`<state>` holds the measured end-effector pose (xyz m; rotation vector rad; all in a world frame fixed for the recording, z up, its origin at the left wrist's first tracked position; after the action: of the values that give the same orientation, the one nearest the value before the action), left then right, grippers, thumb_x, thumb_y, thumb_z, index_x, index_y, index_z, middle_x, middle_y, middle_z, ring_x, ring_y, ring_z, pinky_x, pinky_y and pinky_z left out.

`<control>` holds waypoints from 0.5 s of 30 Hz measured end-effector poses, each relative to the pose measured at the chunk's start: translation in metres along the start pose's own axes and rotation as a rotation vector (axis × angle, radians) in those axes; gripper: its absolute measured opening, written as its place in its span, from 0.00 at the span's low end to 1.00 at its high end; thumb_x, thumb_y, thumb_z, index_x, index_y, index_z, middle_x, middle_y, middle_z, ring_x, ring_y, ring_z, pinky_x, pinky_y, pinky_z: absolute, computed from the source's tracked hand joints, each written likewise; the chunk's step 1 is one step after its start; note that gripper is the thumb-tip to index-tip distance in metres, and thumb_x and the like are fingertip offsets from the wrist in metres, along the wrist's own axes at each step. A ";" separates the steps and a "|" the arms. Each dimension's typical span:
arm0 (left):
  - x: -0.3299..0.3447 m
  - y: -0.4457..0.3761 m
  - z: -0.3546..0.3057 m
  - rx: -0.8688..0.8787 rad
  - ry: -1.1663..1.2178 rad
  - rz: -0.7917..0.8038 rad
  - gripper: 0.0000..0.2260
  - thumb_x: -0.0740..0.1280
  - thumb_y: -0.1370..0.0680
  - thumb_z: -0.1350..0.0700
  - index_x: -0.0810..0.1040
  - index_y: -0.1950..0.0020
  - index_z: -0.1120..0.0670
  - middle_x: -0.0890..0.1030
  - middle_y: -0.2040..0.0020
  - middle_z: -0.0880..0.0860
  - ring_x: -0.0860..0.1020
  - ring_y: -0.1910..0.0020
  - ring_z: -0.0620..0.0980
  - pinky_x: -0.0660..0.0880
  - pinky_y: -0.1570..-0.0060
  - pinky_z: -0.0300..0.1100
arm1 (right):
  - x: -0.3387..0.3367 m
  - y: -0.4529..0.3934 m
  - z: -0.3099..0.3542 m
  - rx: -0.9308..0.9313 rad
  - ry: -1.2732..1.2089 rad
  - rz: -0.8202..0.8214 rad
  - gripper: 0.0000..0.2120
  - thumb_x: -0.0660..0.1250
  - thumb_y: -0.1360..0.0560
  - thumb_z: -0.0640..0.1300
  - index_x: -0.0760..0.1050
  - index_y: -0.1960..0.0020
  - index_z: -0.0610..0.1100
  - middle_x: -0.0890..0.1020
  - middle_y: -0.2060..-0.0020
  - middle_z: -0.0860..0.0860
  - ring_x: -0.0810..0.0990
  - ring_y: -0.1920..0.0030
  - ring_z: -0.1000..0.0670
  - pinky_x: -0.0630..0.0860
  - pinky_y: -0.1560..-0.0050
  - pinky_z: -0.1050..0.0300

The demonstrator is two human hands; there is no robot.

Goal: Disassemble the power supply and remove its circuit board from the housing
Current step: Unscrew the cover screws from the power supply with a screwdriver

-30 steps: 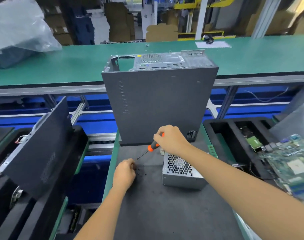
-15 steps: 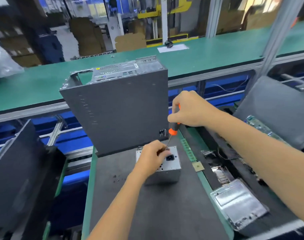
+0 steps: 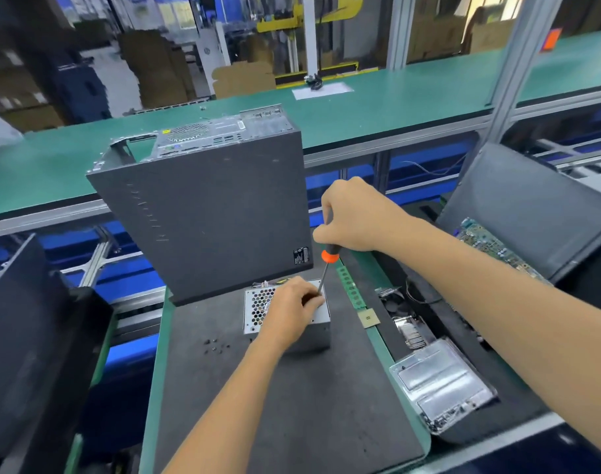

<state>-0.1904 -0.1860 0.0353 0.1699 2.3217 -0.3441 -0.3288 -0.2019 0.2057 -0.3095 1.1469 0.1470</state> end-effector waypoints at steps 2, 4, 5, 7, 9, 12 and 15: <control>-0.001 0.000 0.000 -0.013 0.005 0.016 0.03 0.70 0.25 0.58 0.82 0.57 0.57 0.78 0.58 0.50 0.75 0.58 0.47 0.69 0.57 0.33 | 0.003 0.000 -0.001 0.002 0.000 0.005 0.14 0.69 0.35 0.43 0.72 0.62 0.31 0.69 0.72 0.46 0.62 0.70 0.47 0.61 0.71 0.58; -0.003 -0.001 0.001 -0.020 0.008 0.053 0.03 0.69 0.25 0.59 0.83 0.55 0.55 0.78 0.57 0.49 0.75 0.58 0.45 0.68 0.57 0.30 | 0.004 -0.001 -0.001 -0.006 0.011 0.011 0.10 0.69 0.35 0.43 0.70 0.65 0.38 0.69 0.72 0.46 0.63 0.70 0.47 0.61 0.72 0.59; -0.004 -0.003 0.002 -0.022 0.013 0.073 0.03 0.69 0.25 0.59 0.83 0.54 0.55 0.78 0.56 0.49 0.75 0.57 0.45 0.69 0.57 0.29 | 0.004 -0.001 0.000 -0.014 0.017 0.014 0.09 0.69 0.35 0.43 0.70 0.65 0.40 0.69 0.72 0.46 0.63 0.70 0.47 0.62 0.72 0.59; -0.006 -0.004 0.003 -0.020 0.018 0.095 0.04 0.69 0.26 0.59 0.83 0.54 0.55 0.79 0.56 0.48 0.76 0.56 0.45 0.69 0.57 0.28 | 0.005 -0.002 0.002 -0.025 0.022 0.023 0.09 0.69 0.35 0.43 0.70 0.65 0.40 0.69 0.72 0.46 0.63 0.70 0.47 0.62 0.71 0.58; -0.006 -0.005 0.004 -0.015 0.019 0.093 0.04 0.69 0.26 0.59 0.84 0.55 0.55 0.78 0.57 0.48 0.75 0.58 0.44 0.68 0.58 0.27 | 0.007 -0.002 0.002 -0.027 0.023 0.033 0.10 0.69 0.35 0.43 0.68 0.65 0.41 0.69 0.72 0.47 0.63 0.71 0.47 0.62 0.71 0.58; -0.007 -0.004 0.005 -0.005 0.031 0.071 0.03 0.70 0.26 0.59 0.83 0.58 0.55 0.77 0.60 0.47 0.74 0.59 0.41 0.68 0.59 0.29 | 0.009 -0.002 0.002 -0.030 0.033 0.046 0.10 0.69 0.34 0.43 0.68 0.64 0.41 0.69 0.72 0.47 0.63 0.72 0.48 0.64 0.70 0.57; -0.006 -0.007 0.006 0.023 -0.014 0.059 0.05 0.69 0.26 0.59 0.81 0.61 0.59 0.76 0.61 0.52 0.73 0.59 0.44 0.70 0.57 0.38 | 0.009 -0.003 0.001 -0.026 0.036 0.049 0.10 0.69 0.34 0.43 0.68 0.64 0.41 0.69 0.73 0.47 0.62 0.73 0.48 0.65 0.71 0.57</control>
<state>-0.1838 -0.1942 0.0363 0.2464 2.2945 -0.3415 -0.3236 -0.2045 0.1979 -0.3078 1.1896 0.2000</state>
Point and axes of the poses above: each hand's wrist, its own y-axis away from the middle knuckle, its own x-axis out of the palm, z = x × y, the point moved 2 cm from there along -y, towards the middle knuckle
